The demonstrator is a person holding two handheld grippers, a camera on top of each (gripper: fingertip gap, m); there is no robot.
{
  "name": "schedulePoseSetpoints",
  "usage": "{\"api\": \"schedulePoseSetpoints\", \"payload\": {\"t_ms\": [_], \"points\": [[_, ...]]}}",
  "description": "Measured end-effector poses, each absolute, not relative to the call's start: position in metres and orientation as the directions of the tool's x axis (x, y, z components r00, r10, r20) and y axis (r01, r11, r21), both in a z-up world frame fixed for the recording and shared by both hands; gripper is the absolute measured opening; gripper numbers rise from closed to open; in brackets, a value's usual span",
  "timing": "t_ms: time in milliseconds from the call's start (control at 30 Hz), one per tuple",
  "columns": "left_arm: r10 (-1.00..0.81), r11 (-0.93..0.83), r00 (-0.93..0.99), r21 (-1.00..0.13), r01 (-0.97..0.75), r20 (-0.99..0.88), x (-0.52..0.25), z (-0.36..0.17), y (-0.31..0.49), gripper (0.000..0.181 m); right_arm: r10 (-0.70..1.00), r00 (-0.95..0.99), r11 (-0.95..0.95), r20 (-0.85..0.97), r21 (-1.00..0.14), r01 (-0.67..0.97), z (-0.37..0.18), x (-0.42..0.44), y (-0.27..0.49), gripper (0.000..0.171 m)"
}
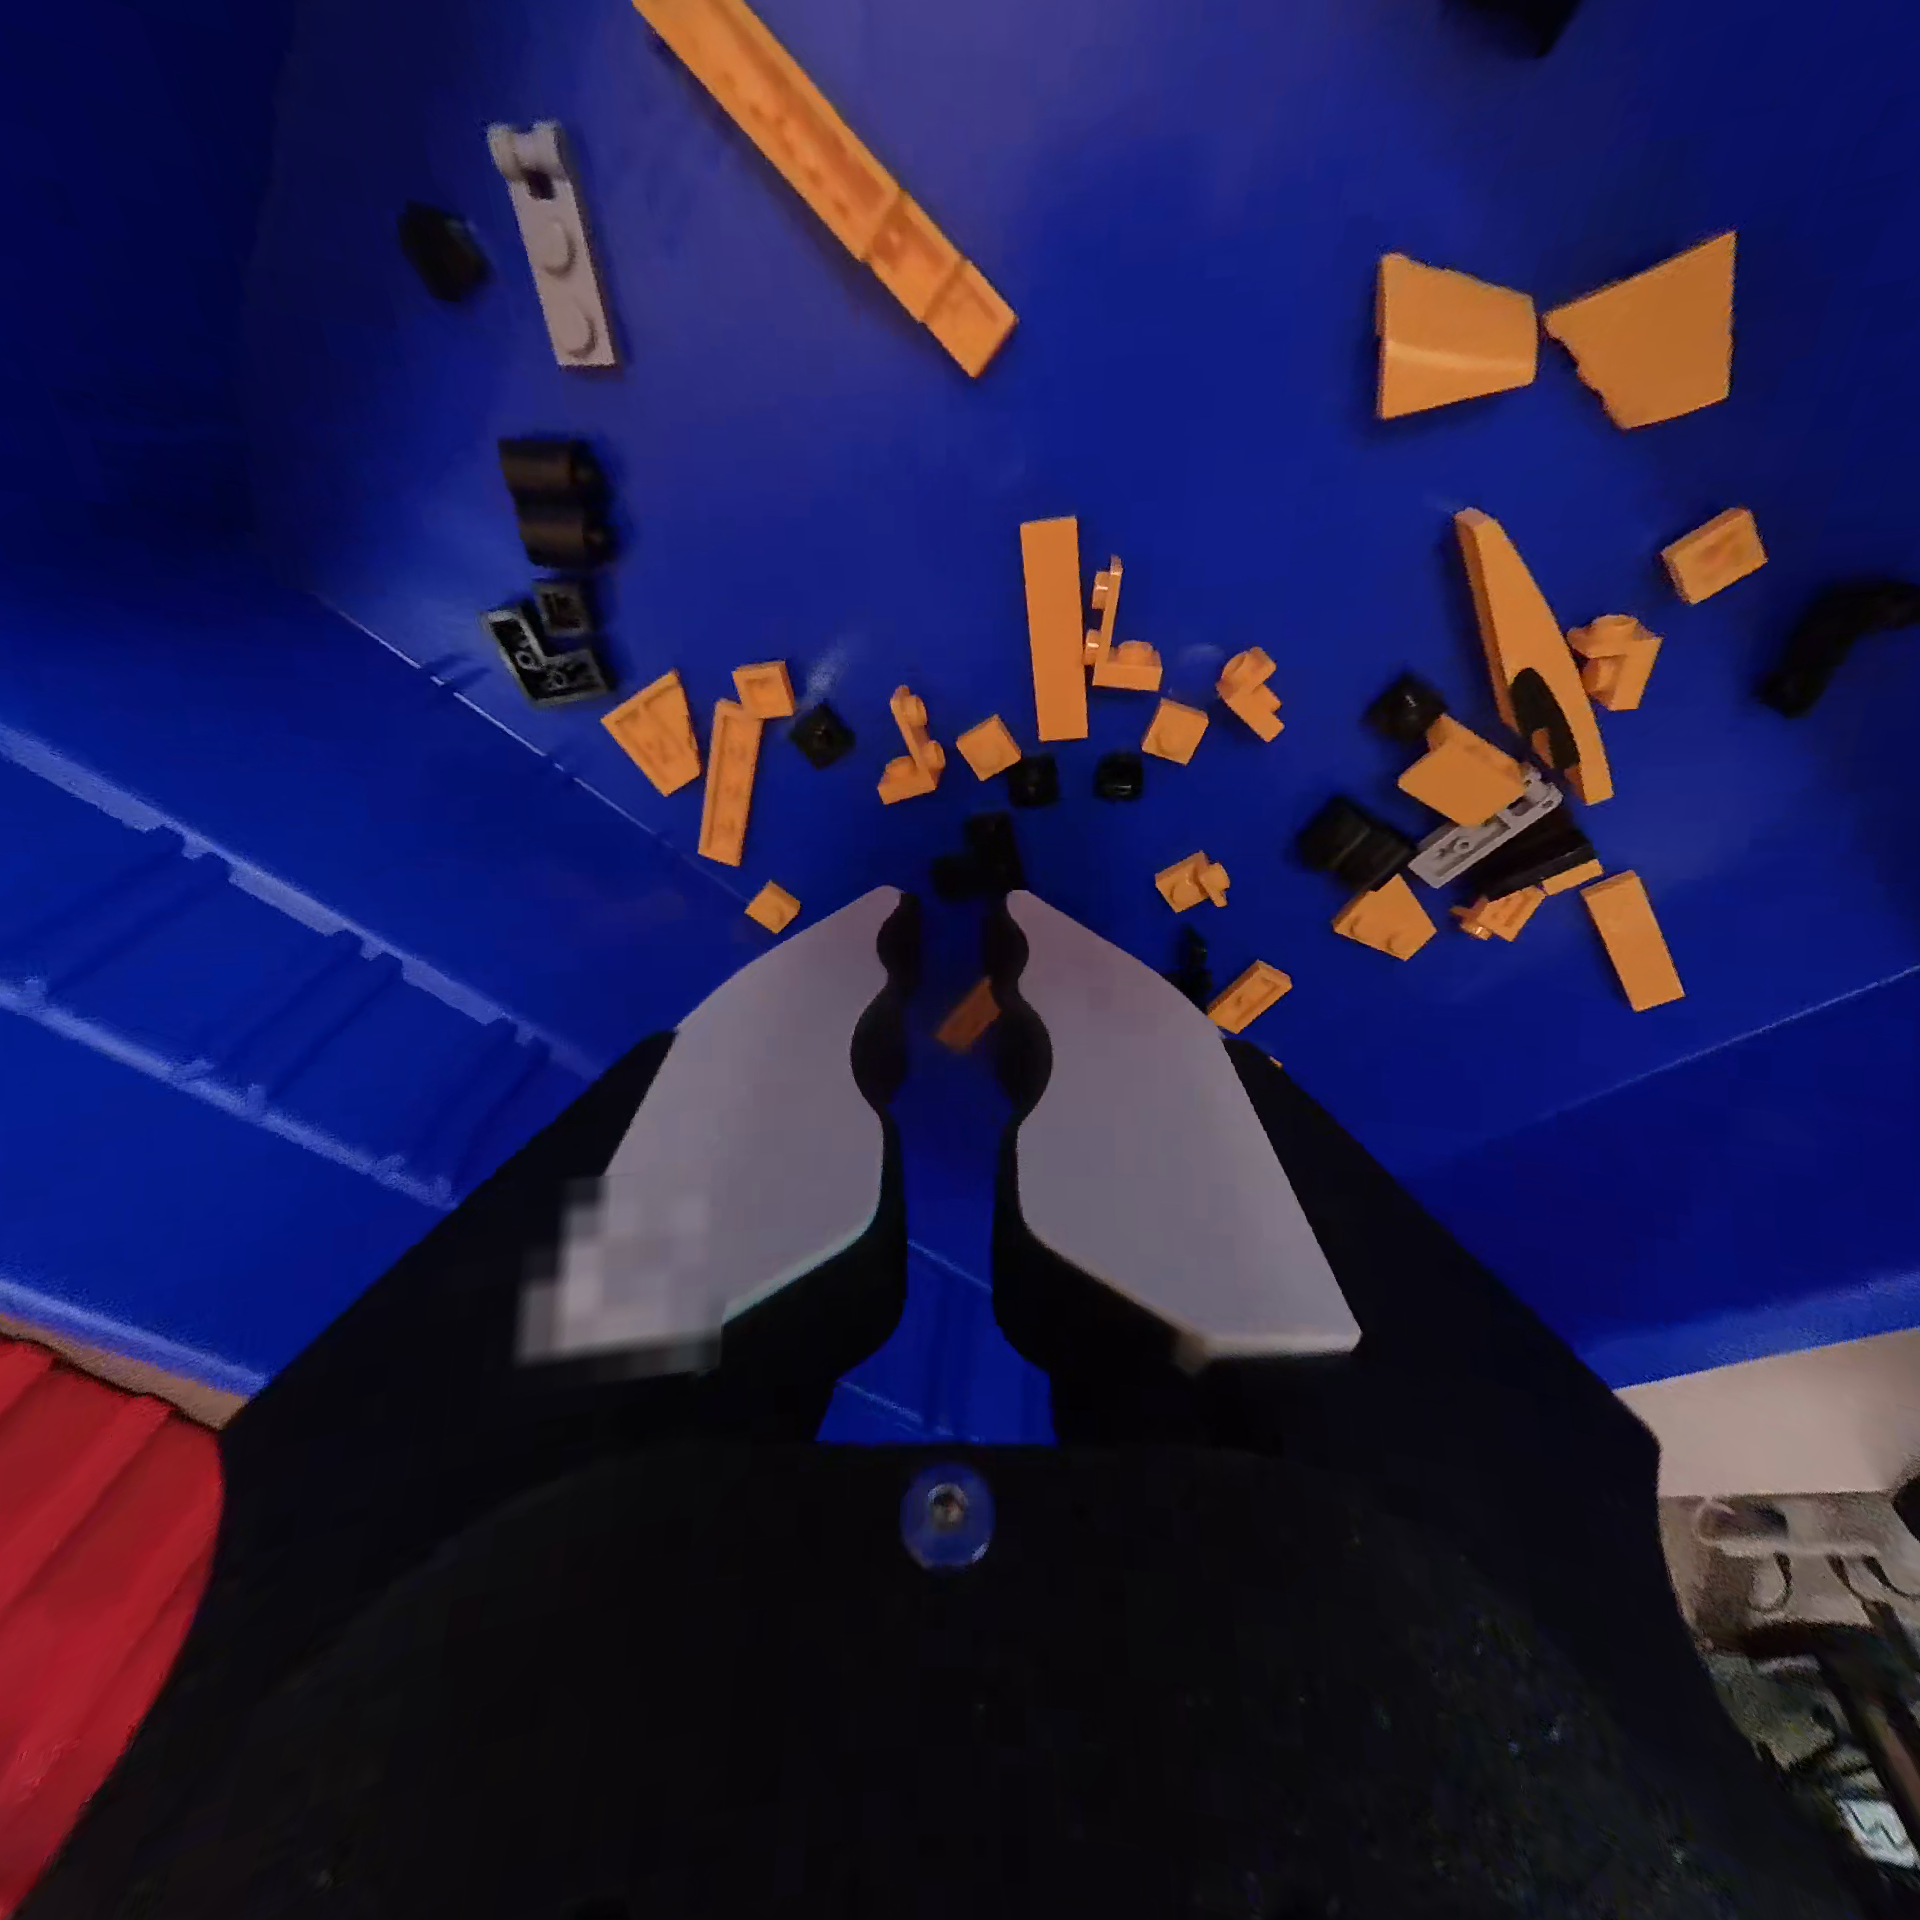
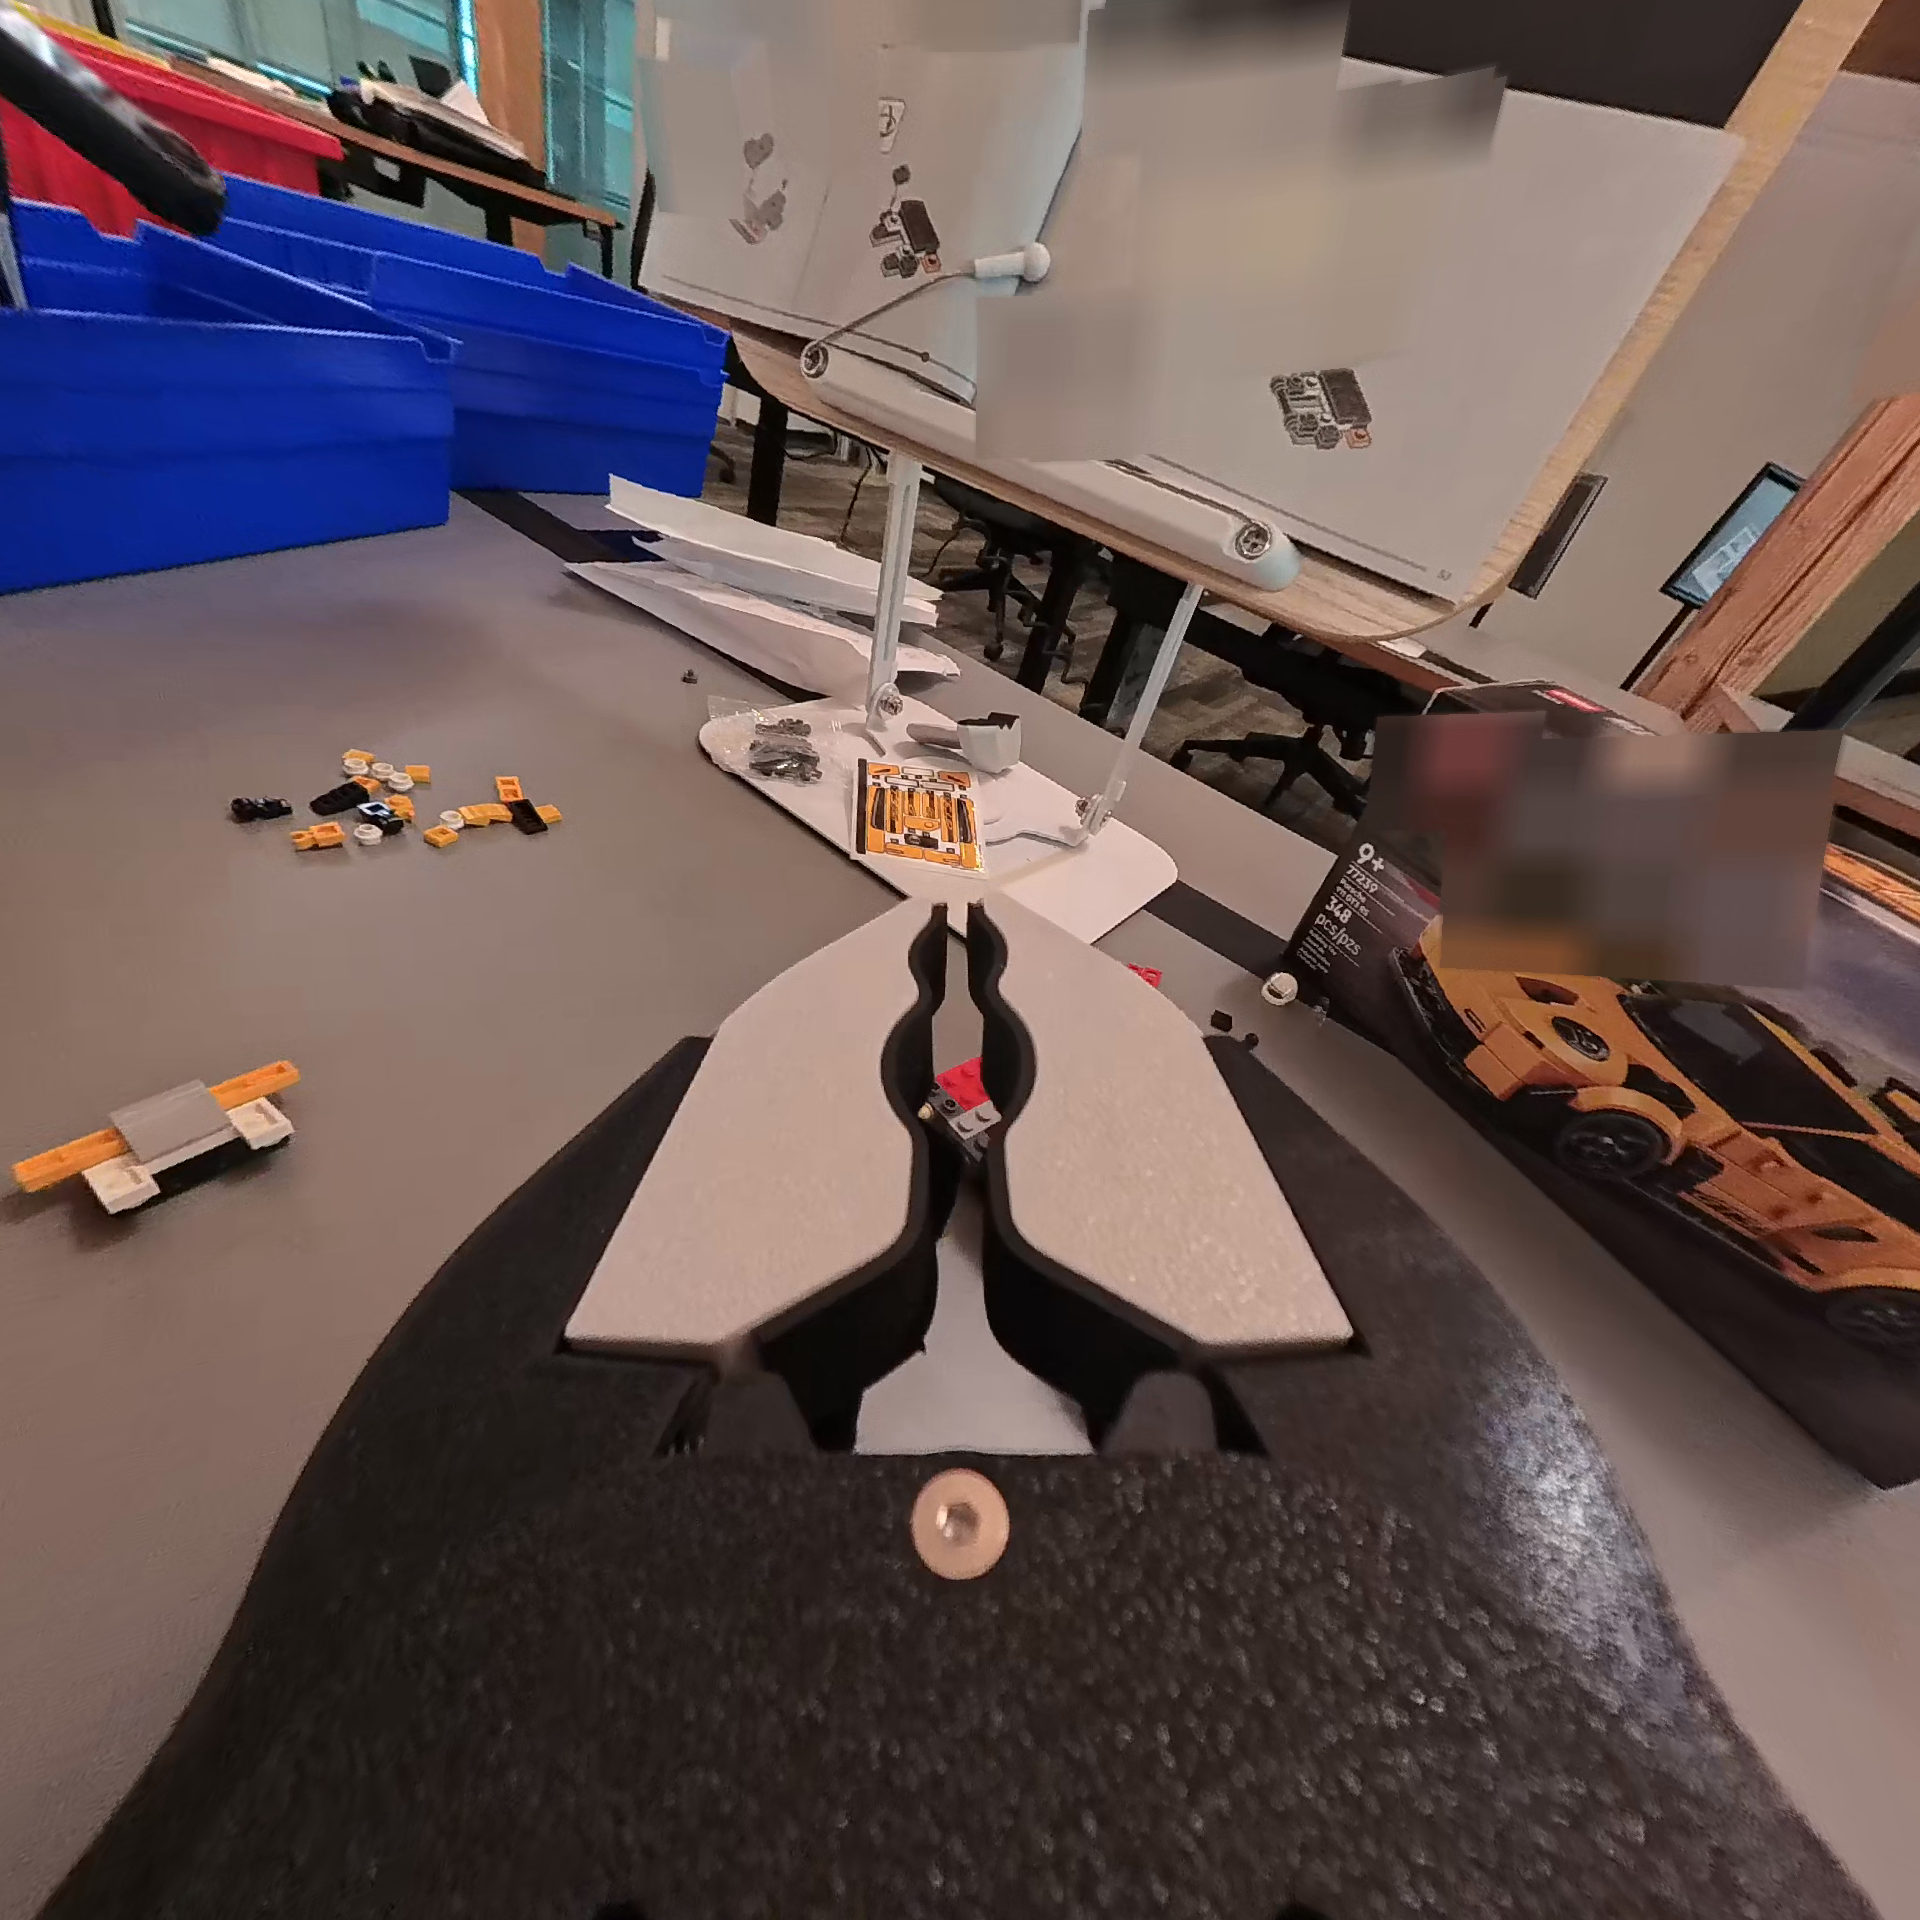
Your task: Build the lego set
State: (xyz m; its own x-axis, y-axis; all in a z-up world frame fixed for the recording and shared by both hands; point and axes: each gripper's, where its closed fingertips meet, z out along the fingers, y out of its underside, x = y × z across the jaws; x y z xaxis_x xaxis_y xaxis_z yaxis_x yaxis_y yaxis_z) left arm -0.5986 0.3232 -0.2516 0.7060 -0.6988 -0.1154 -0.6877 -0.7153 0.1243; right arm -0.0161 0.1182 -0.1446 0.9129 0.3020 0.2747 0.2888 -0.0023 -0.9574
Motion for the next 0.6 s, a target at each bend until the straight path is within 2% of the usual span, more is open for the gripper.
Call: {"api": "schedulePoseSetpoints", "payload": {"t_ms": [100, 433, 600], "points": [[-0.694, -0.718, 0.715, 0.158, -0.678, -0.084, -0.6, -0.256, 0.321, 0.022, 0.302, 0.912, -0.004, 0.277, -0.956, 0.292, -0.146, -0.016, 0.119, 0.003], [-0.684, -0.718, 0.73, 0.194, -0.669, -0.016, -0.595, -0.261, 0.32, 0.018, 0.301, 0.914, -0.007, 0.271, -0.958, 0.286, -0.147, -0.014, 0.119, 0.003], [-0.69, -0.719, 0.723, 0.155, -0.678, -0.039, -0.593, -0.25, 0.312, 0.018, 0.303, 0.914, 0.012, 0.27, -0.96, 0.279, -0.141, -0.014, 0.117, 0.003]]}}
